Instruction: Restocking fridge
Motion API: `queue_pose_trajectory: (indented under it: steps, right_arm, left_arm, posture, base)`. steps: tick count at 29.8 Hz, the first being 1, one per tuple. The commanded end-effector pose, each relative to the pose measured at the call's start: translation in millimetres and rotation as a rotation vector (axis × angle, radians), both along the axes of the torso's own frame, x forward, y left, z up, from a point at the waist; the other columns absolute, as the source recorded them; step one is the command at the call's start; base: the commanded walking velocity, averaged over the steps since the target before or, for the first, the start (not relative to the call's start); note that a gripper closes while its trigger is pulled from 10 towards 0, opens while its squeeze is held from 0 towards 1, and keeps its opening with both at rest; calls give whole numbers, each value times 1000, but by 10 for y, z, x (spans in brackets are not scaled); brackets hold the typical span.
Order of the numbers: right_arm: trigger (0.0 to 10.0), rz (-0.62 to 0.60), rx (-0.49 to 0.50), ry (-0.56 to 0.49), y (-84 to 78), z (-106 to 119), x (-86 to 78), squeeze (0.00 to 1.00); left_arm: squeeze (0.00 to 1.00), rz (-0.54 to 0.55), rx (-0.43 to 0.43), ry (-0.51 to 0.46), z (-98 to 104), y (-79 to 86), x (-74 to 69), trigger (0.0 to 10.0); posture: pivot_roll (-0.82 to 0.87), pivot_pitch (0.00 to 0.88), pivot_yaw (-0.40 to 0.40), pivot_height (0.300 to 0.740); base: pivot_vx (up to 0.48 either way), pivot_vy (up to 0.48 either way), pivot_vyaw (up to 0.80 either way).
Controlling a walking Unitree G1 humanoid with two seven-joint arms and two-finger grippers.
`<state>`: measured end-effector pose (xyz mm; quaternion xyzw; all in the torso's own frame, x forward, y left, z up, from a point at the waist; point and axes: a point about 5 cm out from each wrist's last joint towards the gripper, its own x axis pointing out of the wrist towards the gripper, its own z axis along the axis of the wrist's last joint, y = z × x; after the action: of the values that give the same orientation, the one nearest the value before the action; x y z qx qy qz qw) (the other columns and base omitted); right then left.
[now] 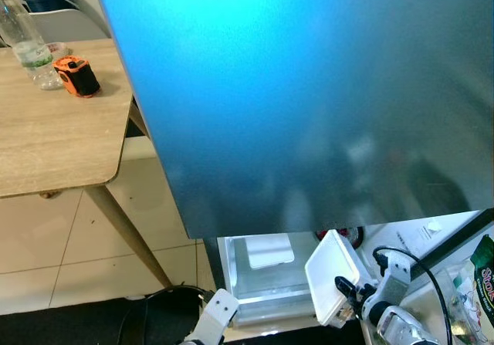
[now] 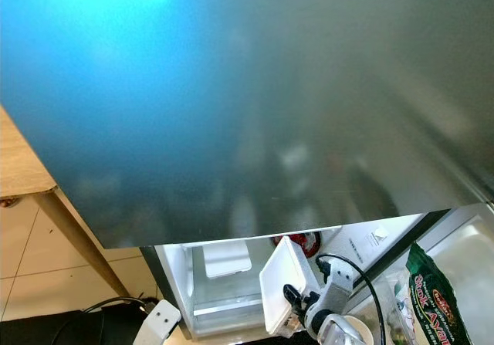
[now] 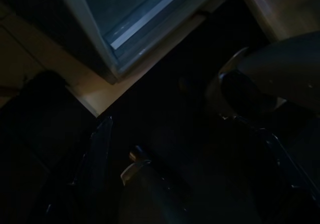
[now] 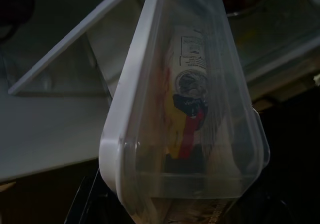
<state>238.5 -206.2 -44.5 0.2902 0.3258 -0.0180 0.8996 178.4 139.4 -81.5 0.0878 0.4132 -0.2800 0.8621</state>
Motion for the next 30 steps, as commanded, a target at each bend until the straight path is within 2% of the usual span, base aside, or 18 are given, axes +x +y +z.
queue_pose_trajectory:
  steps: [1,9,21,24,26,27,30]
  right_arm:
    - [10000,-27,28,6,-30,-23,-45,0]
    - [10000,-82,148,-35,-10,15,-4,0]
    - [10000,-111,259,-76,52,46,31,0]
    - [10000,-121,305,-96,78,61,46,0]
    - [10000,-140,375,-129,100,94,77,0]
    - [10000,-140,375,-129,100,94,77,0]
    - [10000,-162,418,-151,100,119,102,0]
  left_arm:
    - [0,19,17,13,-29,87,-65,10000]
    - [0,26,30,3,-37,100,-84,10000]
    - [0,38,46,-30,-24,114,-64,10000]
    - [0,40,64,-67,5,124,-7,10000]
    - [0,55,73,-144,85,119,138,10000]
    - [0,55,73,-144,85,119,138,10000]
    - [0,69,69,-202,158,115,257,10000]
  posture:
    - [-75,96,-32,686]
    - [-65,89,-31,641]
    - [-62,100,-22,611]
    - [-65,106,-16,601]
    - [-65,111,-13,586]
    - [-65,111,-13,586]
    - [-64,114,-13,571]
  base:
    - [0,0,0]
    - [0,0,0]
    - [0,0,0]
    - [0,0,0]
    - [0,0,0]
    - [0,0,0]
    - [0,0,0]
